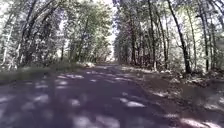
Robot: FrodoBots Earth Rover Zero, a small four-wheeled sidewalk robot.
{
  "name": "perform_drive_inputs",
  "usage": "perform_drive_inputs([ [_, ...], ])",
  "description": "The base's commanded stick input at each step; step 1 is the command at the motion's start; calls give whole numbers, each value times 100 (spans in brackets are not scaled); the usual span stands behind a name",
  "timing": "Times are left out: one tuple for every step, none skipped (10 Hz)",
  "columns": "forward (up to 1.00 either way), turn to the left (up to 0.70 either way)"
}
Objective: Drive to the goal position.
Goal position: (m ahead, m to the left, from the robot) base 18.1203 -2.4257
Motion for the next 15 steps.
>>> perform_drive_inputs([
  [45,0],
  [45,0],
  [45,0],
  [45,0],
  [45,0],
  [45,0],
  [45,0],
  [45,0],
  [45,0],
  [45,0],
  [45,0],
  [45,0],
  [45,0],
  [45,0],
  [45,0],
])
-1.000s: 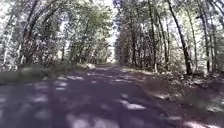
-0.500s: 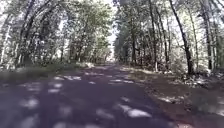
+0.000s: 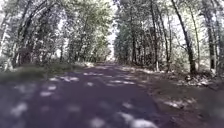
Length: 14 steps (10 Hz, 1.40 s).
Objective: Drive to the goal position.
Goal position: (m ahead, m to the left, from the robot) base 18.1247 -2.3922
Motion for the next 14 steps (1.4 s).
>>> perform_drive_inputs([
  [45,0],
  [45,0],
  [45,0],
  [45,0],
  [45,0],
  [45,0],
  [45,0],
  [45,0],
  [45,0],
  [45,0],
  [45,0],
  [44,0],
  [37,0],
  [45,0],
])
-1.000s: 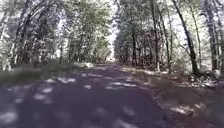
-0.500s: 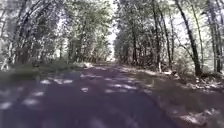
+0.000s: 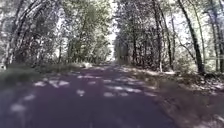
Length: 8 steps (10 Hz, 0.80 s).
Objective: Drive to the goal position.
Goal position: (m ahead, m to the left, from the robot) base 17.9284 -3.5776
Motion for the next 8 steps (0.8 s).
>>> perform_drive_inputs([
  [45,0],
  [45,0],
  [45,0],
  [45,0],
  [45,0],
  [45,-2],
  [45,-18],
  [45,-27],
])
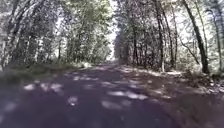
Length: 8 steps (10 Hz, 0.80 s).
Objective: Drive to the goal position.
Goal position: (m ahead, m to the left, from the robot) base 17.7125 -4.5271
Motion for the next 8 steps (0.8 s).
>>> perform_drive_inputs([
  [45,-27],
  [45,-27],
  [45,-12],
  [45,0],
  [45,0],
  [45,0],
  [45,0],
  [45,0],
])
